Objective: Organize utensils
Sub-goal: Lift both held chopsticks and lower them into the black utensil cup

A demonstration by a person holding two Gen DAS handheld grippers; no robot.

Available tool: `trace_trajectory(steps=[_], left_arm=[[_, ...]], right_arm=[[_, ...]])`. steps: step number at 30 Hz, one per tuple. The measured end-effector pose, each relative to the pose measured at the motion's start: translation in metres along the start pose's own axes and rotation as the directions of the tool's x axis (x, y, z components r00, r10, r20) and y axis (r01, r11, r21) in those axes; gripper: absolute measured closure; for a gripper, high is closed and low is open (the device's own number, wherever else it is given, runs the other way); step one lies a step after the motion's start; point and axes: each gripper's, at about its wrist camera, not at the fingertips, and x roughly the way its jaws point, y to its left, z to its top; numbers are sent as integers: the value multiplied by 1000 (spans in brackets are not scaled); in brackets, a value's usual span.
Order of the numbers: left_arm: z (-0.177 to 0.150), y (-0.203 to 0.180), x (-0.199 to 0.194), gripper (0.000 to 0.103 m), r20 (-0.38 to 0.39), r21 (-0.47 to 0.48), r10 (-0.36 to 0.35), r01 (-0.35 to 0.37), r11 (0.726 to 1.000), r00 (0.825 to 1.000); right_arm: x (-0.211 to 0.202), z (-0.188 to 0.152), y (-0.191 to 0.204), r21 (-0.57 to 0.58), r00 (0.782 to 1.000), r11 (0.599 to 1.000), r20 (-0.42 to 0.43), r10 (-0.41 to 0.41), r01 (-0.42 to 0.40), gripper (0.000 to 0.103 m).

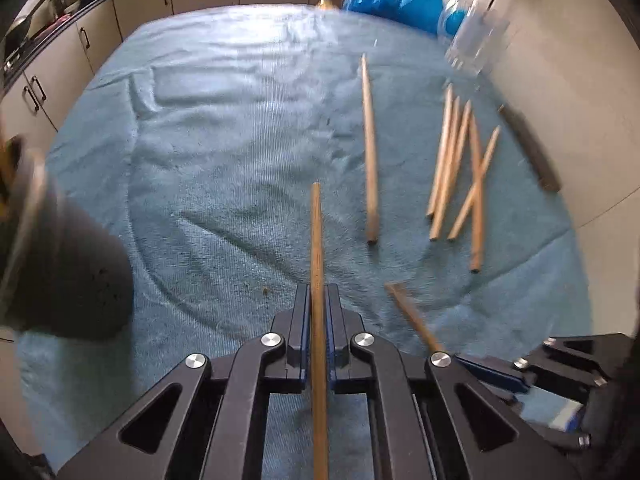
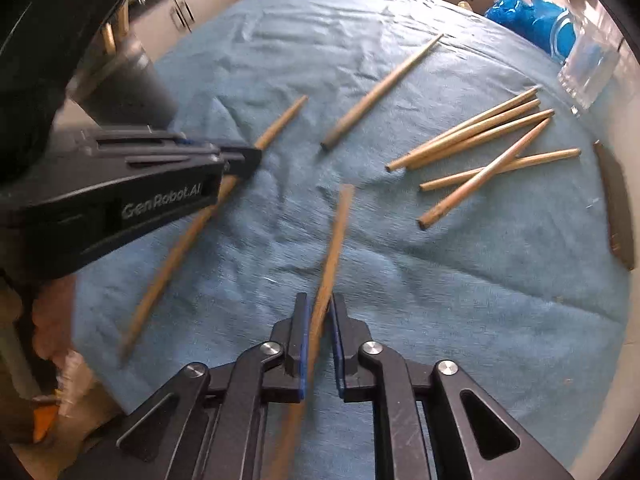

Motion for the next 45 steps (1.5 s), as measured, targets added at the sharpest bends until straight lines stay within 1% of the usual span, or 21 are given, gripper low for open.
trace_trajectory(steps=[3,5,8,12,14,15,16,19,22,26,30,32,33,34,36,37,38,41,42,43,45], left_arm=[[-9,4,-27,97,94,-17,-51,53,998,994],[-15,8,-46,97,153,-23,-65,70,997,986],[-24,10,-72,97,232,-39,-64,75,996,971],[-35,7,-104,97,335,-35,-82,100,994,939],[-40,6,-120,97,379,-36,-96,119,992,920],[-43,5,-128,97,404,-35,-104,129,991,909],[-45,5,-137,97,430,-33,-107,134,990,896],[-49,5,-157,97,491,-28,-94,124,992,866],[-46,4,-169,97,526,-26,-91,123,992,845],[-40,10,-192,97,570,-32,-94,137,990,816],[-32,28,-224,97,625,-60,-59,124,990,778],[-25,41,-239,97,657,-89,-16,98,991,754],[-22,47,-244,97,667,-100,0,89,991,745],[-19,52,-249,97,677,-112,17,80,990,735],[-12,67,-258,97,698,-150,68,53,987,712],[-10,73,-261,97,704,-165,86,45,985,705],[-5,82,-264,97,711,-185,103,44,982,695],[6,101,-265,97,723,-225,138,41,974,677],[12,108,-263,97,723,-242,156,35,970,673],[16,113,-261,97,722,-253,165,34,967,672],[26,126,-253,97,721,-271,180,33,962,669]], right_arm=[[-16,-4,-5,17,994,999,104,27,-28,95],[-29,-8,-6,32,983,997,174,66,-73,95],[-48,-10,-6,47,960,994,266,83,-99,96],[-67,-14,-1,62,926,991,368,86,-117,96],[-76,-11,4,60,903,990,421,87,-124,96],[-81,-12,5,58,892,990,444,87,-126,96],[-88,-11,8,55,876,990,475,86,-127,96],[-111,-11,10,45,840,991,537,82,-125,96],[-127,-11,16,30,800,992,594,78,-119,96],[-145,-5,22,19,758,992,647,82,-124,96],[-158,17,29,3,706,985,698,120,-171,96],[-164,33,37,-12,675,980,723,144,-196,96],[-166,41,42,-20,663,979,732,153,-204,96],[-168,52,49,-30,646,976,745,166,-216,96],[-169,67,59,-44,624,971,759,185,-235,96],[-169,78,66,-51,610,967,768,198,-249,96],[-169,86,71,-58,601,964,772,208,-259,95],[-165,111,90,-78,570,959,790,226,-272,95],[-163,118,98,-83,554,961,802,222,-265,95],[-161,125,104,-85,541,962,812,218,-260,95],[-156,138,112,-88,522,959,824,222,-269,95]])
